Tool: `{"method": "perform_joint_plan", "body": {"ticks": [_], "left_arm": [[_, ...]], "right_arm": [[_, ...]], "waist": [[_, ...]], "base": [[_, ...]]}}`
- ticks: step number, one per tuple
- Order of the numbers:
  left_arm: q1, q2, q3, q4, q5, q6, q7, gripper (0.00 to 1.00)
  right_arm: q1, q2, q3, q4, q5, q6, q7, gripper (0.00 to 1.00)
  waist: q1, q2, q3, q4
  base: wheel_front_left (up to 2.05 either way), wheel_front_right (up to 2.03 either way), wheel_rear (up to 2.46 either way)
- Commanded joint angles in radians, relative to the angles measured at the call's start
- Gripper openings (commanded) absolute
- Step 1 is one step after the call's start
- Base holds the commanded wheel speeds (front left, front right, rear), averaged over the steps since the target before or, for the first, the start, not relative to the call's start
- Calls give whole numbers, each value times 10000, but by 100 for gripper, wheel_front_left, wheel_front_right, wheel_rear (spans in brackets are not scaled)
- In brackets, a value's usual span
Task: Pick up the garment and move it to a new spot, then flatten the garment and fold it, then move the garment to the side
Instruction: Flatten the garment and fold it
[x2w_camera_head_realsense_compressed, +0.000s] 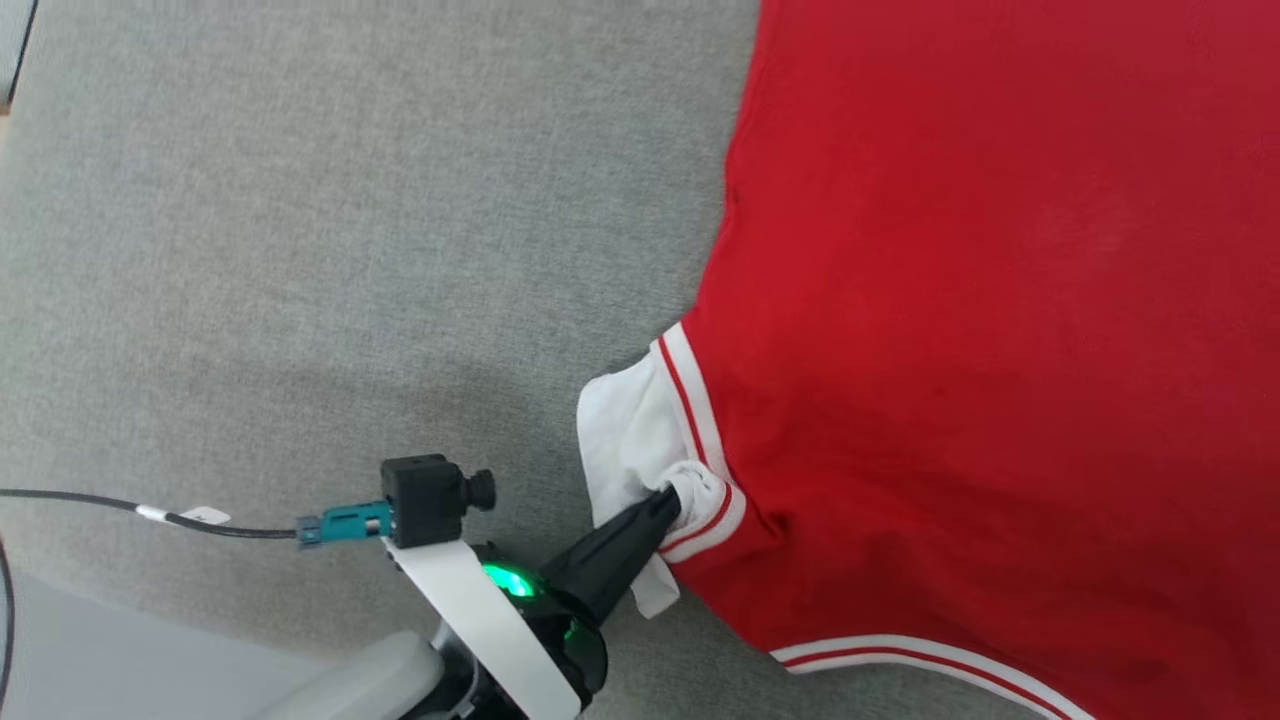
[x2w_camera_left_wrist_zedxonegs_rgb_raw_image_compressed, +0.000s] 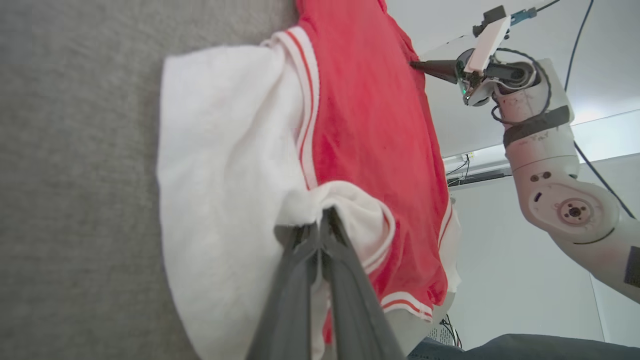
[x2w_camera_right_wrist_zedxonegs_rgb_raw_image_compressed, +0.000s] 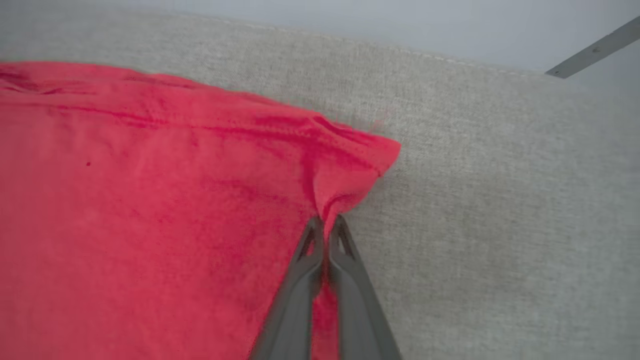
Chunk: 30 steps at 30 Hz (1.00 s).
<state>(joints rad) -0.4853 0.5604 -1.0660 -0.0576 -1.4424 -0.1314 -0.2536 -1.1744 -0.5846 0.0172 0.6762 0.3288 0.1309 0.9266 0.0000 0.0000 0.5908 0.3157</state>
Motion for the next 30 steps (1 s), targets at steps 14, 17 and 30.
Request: {"method": "perform_joint_plan", "body": {"ticks": [14, 17, 30], "left_arm": [[1447, 648, 1244, 451, -75, 20, -125, 0], [1795, 677, 1491, 559, -93, 20, -125, 0], [2488, 983, 2090, 609, 6, 20, -127, 0]], "right_arm": [[5412, -1721, 1018, -3549, 3959, -3, -1080, 0], [7274, -1849, 927, -4720, 4535, -2, -1194, 0], [12680, -1239, 778, -8700, 5806, -2, 525, 0]], "waist": [[0, 0, -2358, -1379], [0, 0, -2692, -1661], [0, 0, -3062, -2468]], "base": [[0, 0, 0], [0, 0, 0], [0, 0, 0]]}}
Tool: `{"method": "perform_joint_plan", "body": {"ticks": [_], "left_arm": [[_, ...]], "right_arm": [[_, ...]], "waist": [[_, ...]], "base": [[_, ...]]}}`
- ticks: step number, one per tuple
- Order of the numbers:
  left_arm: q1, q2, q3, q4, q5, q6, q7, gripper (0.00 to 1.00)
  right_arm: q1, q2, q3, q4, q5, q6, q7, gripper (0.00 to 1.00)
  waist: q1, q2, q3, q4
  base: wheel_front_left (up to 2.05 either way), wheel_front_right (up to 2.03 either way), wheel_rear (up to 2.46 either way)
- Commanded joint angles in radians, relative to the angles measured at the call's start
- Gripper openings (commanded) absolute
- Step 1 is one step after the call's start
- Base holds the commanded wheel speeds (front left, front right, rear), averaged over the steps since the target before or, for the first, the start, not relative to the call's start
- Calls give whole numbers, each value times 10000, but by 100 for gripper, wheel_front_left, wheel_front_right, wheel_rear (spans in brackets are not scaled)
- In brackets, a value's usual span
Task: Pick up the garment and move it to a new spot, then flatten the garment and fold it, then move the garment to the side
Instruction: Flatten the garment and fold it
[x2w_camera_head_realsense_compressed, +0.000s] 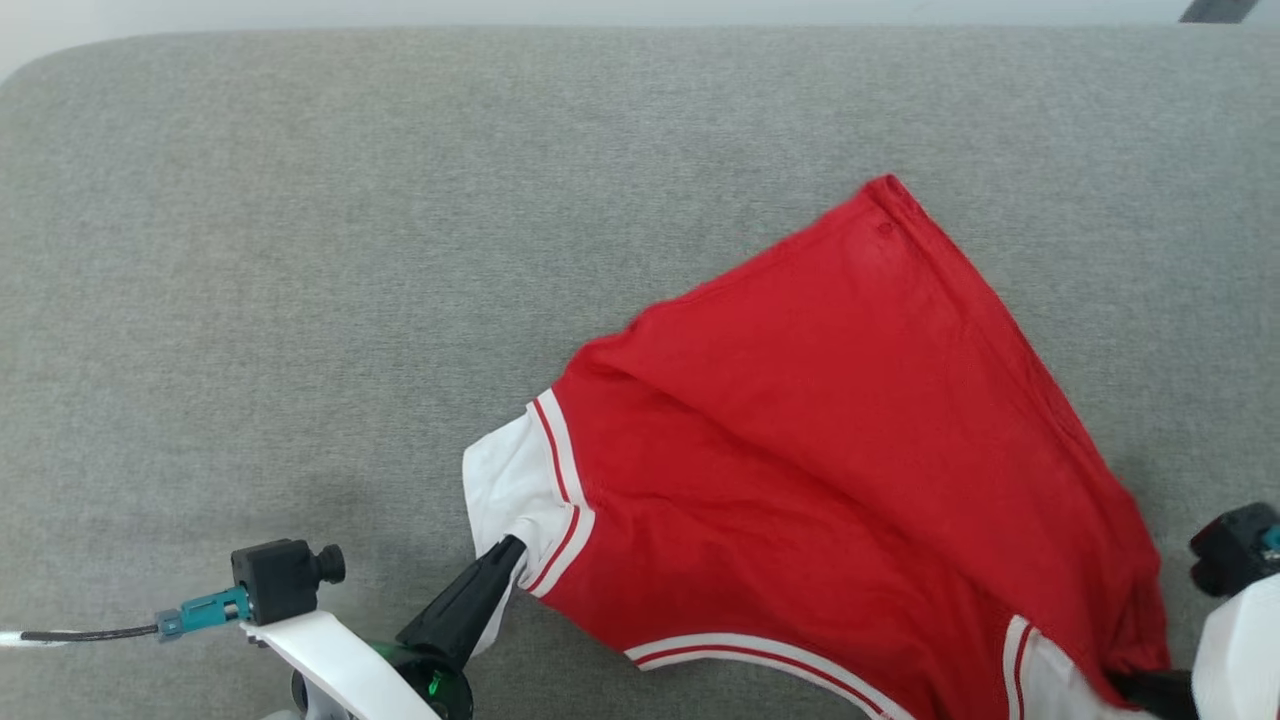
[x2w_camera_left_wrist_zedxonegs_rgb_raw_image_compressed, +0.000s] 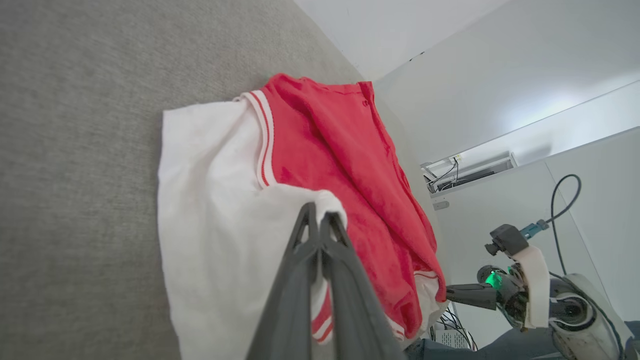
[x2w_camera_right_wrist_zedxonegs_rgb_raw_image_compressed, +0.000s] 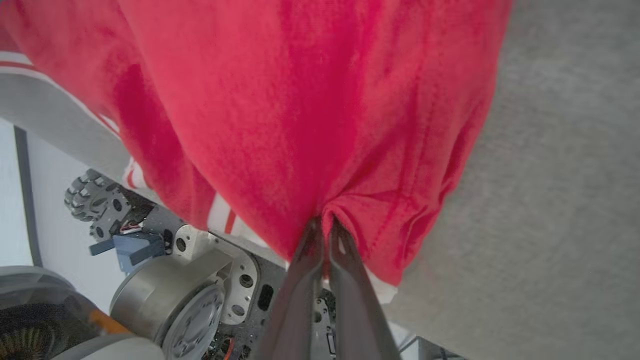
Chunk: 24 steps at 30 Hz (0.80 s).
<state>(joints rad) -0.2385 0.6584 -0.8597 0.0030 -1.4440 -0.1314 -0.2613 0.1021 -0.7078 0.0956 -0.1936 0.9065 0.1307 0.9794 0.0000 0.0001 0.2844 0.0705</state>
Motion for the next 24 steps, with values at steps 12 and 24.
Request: {"method": "perform_joint_plan", "body": {"ticks": [12, 24], "left_arm": [[-383, 7, -508, 34, 121, 20, -18, 0], [-1214, -692, -1090, 97, 502, 20, -37, 0]], "right_arm": [[-653, -248, -1400, -1146, -576, 0, -140, 100], [-5129, -268, -587, -329, -1797, 0, -825, 100]], "waist": [[0, -1, 25, 219], [0, -1, 1065, 1262]], "base": [[0, 0, 0], [0, 0, 0]]}}
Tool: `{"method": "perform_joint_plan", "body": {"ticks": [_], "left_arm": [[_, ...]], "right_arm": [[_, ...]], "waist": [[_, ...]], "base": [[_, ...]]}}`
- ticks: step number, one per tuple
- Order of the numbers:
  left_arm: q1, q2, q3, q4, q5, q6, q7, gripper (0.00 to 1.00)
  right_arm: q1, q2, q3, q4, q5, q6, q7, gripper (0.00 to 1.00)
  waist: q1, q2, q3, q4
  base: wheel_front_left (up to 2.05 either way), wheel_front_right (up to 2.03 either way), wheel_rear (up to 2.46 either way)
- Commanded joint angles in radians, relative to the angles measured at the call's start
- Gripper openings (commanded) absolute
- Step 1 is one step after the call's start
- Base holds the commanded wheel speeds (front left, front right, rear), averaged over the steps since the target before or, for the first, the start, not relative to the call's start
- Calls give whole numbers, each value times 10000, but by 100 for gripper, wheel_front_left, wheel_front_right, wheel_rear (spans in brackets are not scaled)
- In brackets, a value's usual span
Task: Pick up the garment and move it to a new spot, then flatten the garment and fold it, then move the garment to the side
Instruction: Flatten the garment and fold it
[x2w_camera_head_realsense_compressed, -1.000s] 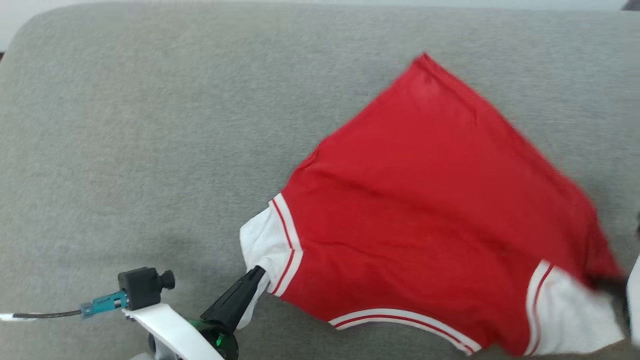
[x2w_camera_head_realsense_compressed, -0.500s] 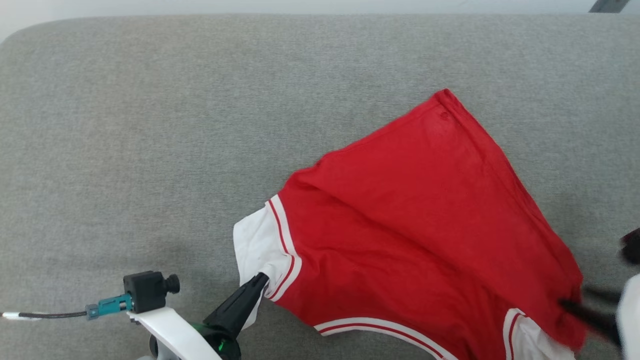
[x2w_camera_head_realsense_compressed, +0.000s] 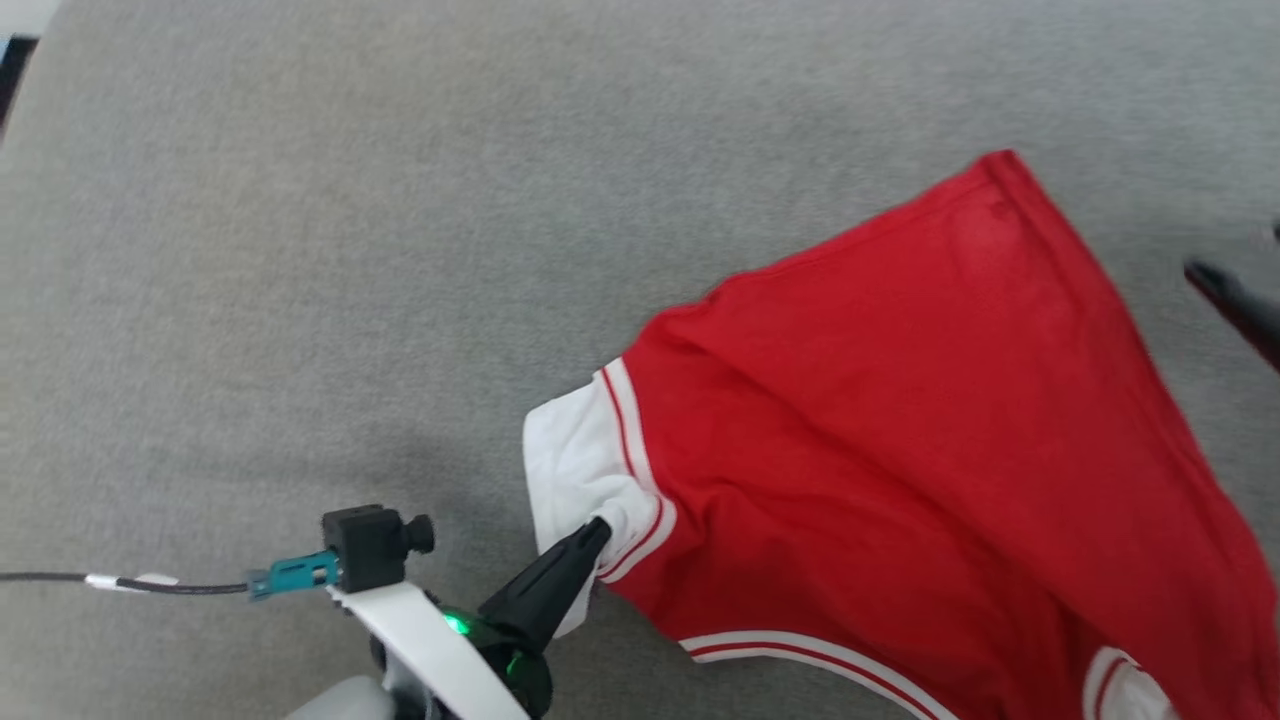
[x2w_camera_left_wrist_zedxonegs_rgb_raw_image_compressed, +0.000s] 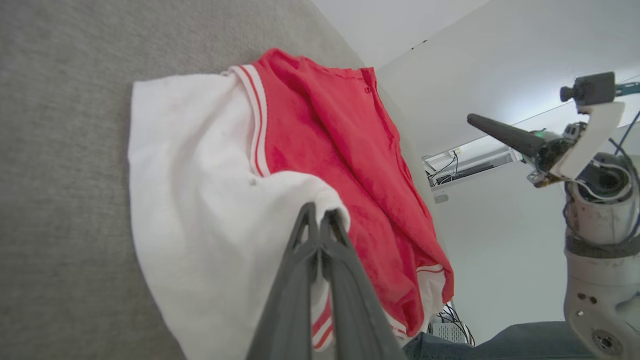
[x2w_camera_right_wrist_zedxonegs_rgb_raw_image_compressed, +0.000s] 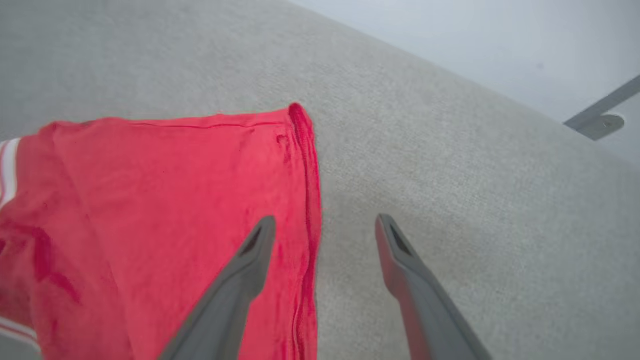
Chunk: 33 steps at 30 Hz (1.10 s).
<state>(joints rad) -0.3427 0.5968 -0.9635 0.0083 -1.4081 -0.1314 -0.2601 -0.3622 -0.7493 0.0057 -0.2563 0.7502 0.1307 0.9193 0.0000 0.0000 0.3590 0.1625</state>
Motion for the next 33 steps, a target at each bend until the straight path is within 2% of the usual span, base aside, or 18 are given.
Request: {"method": "perform_joint_plan", "body": {"ticks": [1, 5, 9, 10, 14, 18, 19, 20, 21, 28, 33], "left_arm": [[-260, -150, -115, 87, 158, 20, -50, 0], [-584, -433, -276, 180, 157, 20, -55, 0], [-853, -626, -421, 252, 170, 20, -55, 0], [-853, -626, -421, 252, 170, 20, -55, 0], [-1044, -837, -468, 321, 147, 20, -58, 0], [-1062, -941, -416, 351, 211, 20, -59, 0], [-1053, -947, -406, 369, 210, 20, -60, 0], [-1044, -933, -378, 390, 207, 20, -60, 0], [-1041, -907, -346, 420, 204, 20, -60, 0], [-1981, -530, -579, 931, 129, 20, 150, 0], [-3747, -347, -417, 1579, -26, 20, 789, 0]], "right_arm": [[-936, 258, 613, 684, -407, 0, -400, 100], [-2339, 484, 1929, 2162, -921, -1, -754, 100], [-3367, 344, 3060, 3422, -1279, -1, -937, 100], [-3367, 344, 3060, 3422, -1279, -1, -937, 100], [-3929, 86, 4083, 4373, -1430, -1, -1255, 100], [-4075, -104, 4997, 5174, -1331, -1, -1100, 100], [-4064, -115, 5161, 5345, -1172, -1, -1046, 48], [-4094, -86, 5276, 5465, -1009, -1, -1032, 27], [-4153, -24, 5320, 5577, -844, -1, -1141, 0], [-5179, 105, 4896, 6317, -480, -3, -2277, 0], [-5885, 274, 4226, 7126, -515, -3, -2991, 0]], "waist": [[0, 0, 401, 434], [0, 0, 668, 754], [0, 0, 941, 1023], [0, 0, 941, 1023], [0, 0, 1072, 1277], [0, 0, 1141, 1340], [0, 0, 1138, 1344], [0, 0, 1124, 1334], [0, 0, 1094, 1309], [0, 0, 733, 951], [0, 0, 586, 535]], "base": [[0, 0, 0], [0, 0, 0], [0, 0, 0], [0, 0, 0], [0, 0, 0], [0, 0, 0], [0, 0, 0], [0, 0, 0], [0, 0, 0], [0, 0, 0], [0, 0, 0]]}}
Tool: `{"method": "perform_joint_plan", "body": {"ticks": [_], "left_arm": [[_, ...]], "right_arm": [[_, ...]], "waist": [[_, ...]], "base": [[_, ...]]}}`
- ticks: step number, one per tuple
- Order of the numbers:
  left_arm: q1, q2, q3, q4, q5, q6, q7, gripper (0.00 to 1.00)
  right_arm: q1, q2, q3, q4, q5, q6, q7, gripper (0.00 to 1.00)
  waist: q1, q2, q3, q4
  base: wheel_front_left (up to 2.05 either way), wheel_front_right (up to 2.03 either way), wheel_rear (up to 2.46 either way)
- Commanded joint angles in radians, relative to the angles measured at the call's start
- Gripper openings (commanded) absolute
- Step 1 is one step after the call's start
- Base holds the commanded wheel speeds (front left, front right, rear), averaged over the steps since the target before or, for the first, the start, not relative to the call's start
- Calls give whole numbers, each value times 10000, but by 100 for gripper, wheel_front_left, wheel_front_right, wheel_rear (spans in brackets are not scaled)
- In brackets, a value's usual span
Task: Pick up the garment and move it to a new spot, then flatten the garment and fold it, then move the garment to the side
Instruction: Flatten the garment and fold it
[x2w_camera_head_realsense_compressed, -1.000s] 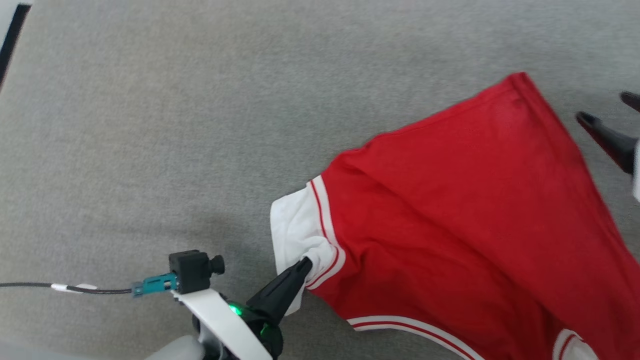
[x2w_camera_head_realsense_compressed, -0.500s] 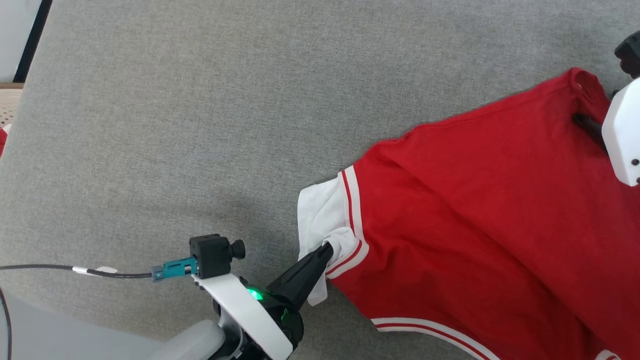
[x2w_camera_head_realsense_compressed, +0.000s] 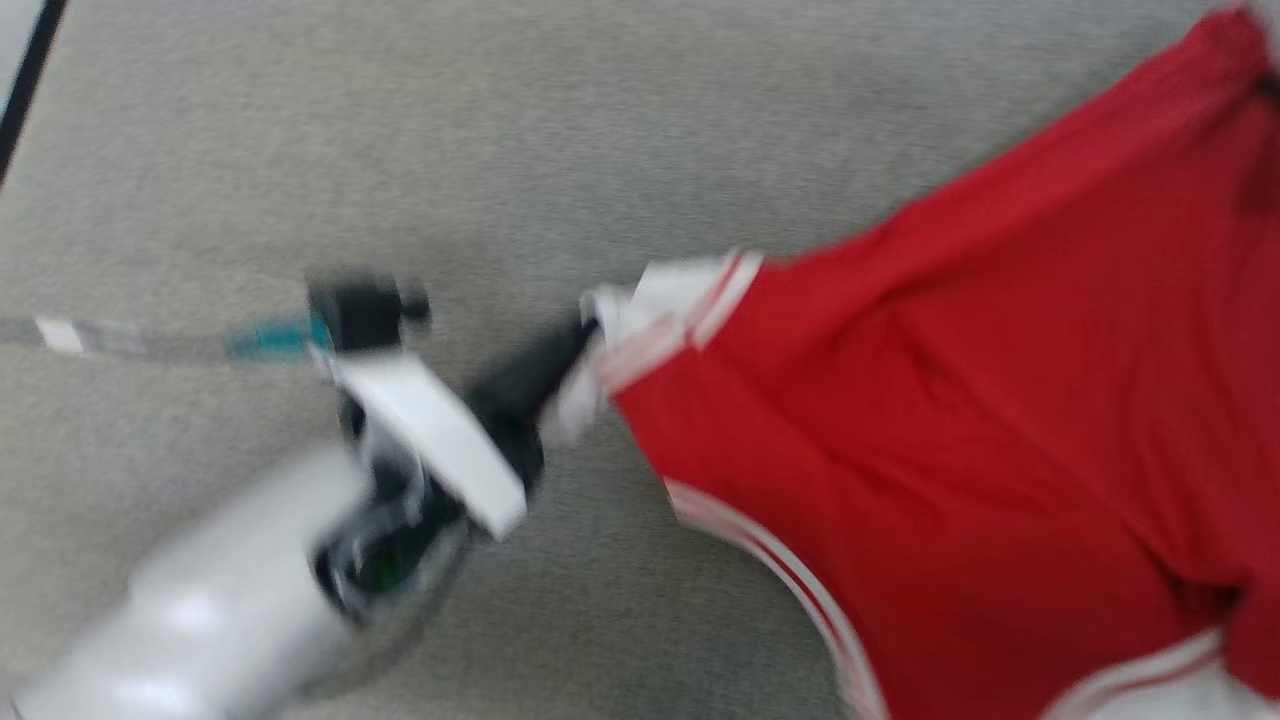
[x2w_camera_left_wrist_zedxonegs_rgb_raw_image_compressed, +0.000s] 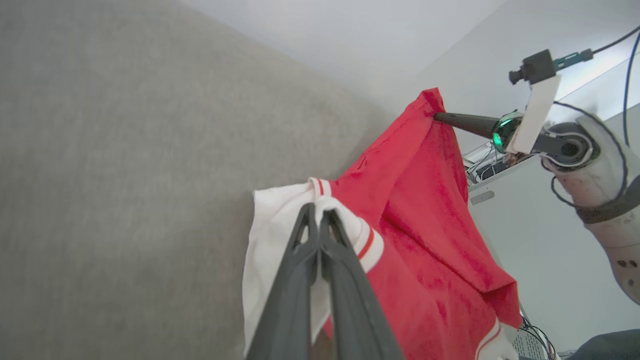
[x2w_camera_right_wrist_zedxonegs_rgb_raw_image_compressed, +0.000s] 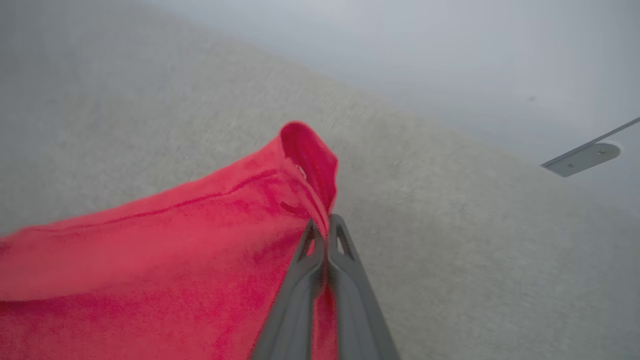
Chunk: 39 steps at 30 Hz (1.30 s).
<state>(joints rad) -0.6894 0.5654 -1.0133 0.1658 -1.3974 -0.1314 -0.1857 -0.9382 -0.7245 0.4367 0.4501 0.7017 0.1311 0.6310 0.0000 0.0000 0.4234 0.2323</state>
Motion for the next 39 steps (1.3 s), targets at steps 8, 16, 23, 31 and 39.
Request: {"method": "perform_joint_plan", "body": {"ticks": [8, 16, 23, 31, 39], "left_arm": [[-3695, -61, 1564, 1791, -1406, 22, 1045, 0], [-7221, -198, 2932, 4246, -1060, 22, 269, 0], [-8282, -549, 3416, 4582, -1253, 25, -232, 0], [-6396, -362, 2979, 3278, -1641, 23, -105, 0], [-1933, 343, 2837, 662, -2186, 22, -583, 0]], "right_arm": [[-1900, 617, -1203, 1016, -282, -5, -1300, 0], [-3965, 1938, -2406, 2538, -755, -8, -4042, 0], [-4528, 2277, -2855, 3696, -934, -20, -5638, 0], [-3488, 2266, -2020, 4020, -441, -14, -5828, 0], [-412, 1442, -924, 2477, 519, -7, -5884, 0]], "waist": [[0, 0, 395, -1261], [0, 0, 472, -2227], [0, 0, 150, -2304], [0, 0, -200, -2274], [0, 0, -803, -2078]], "base": [[0, 0, 0], [0, 0, 0], [0, 0, 0], [0, 0, 0], [0, 0, 0]]}}
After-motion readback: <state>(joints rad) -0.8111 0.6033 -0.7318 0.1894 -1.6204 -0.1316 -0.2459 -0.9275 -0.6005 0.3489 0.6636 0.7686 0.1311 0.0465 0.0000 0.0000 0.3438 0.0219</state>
